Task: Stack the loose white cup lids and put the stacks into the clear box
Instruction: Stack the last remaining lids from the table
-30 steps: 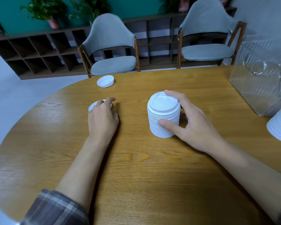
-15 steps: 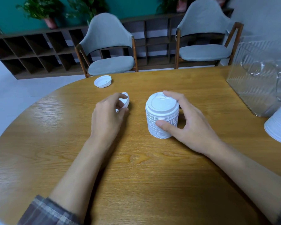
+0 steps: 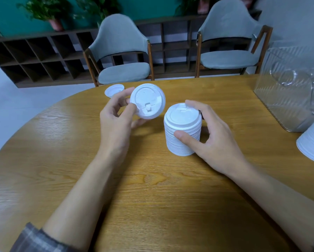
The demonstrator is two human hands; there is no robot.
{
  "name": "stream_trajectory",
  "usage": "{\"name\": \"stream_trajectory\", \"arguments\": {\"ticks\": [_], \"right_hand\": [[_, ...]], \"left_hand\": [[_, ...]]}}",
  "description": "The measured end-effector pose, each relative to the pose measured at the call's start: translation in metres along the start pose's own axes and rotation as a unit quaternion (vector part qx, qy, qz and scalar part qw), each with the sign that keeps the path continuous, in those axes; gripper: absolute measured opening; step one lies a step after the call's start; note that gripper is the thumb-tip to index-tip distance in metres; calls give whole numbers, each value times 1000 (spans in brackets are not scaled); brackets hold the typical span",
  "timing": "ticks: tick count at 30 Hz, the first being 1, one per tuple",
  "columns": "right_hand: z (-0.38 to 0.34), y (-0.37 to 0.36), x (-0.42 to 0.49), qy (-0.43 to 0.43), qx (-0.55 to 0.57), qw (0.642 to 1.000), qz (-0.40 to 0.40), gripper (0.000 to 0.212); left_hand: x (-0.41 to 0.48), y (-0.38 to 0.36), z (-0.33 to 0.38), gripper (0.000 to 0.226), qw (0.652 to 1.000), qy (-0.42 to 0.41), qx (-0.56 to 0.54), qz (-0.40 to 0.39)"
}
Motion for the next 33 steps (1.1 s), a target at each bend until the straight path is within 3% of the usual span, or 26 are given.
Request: {"name": "stream_trajectory", "arguments": {"ticks": [3, 7, 14, 19, 24, 28, 33], "right_hand": [[0, 0, 0, 0, -4, 1000, -2, 75], [1, 0, 1, -2, -7, 1000, -8, 79], [-5, -2, 0, 16, -10, 1000, -21, 82], [-6, -4, -1, 17, -14, 1000, -22, 82], [-7, -5, -1, 24, -15, 999, -21, 80], [-7, -5, -1, 20, -8, 999, -27, 81], [-6, -6, -1, 19, -7, 999, -29, 79]], "left_hand": [[-3, -15, -12, 36, 989, 84, -114, -32], [-10, -32, -16, 38, 982, 109, -126, -91], [-15, -41, -16, 24, 991, 46, -18, -121], [-22, -51, -5, 26, 984, -13, 63, -168], [-34, -59, 3, 50, 969, -57, 161, -179], [-34, -58, 6, 58, 969, -76, 157, -178], [-38, -65, 8, 63, 958, -80, 116, -250]]}}
Point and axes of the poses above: each hand's wrist, its own x-axis towards the middle knuckle, its own y-axis out of the back of the hand, z = x × y, the point moved 10 cm from there along x, towards the middle knuckle, and after that the axes turned 6 degrees about -y, right-handed, at the moved point
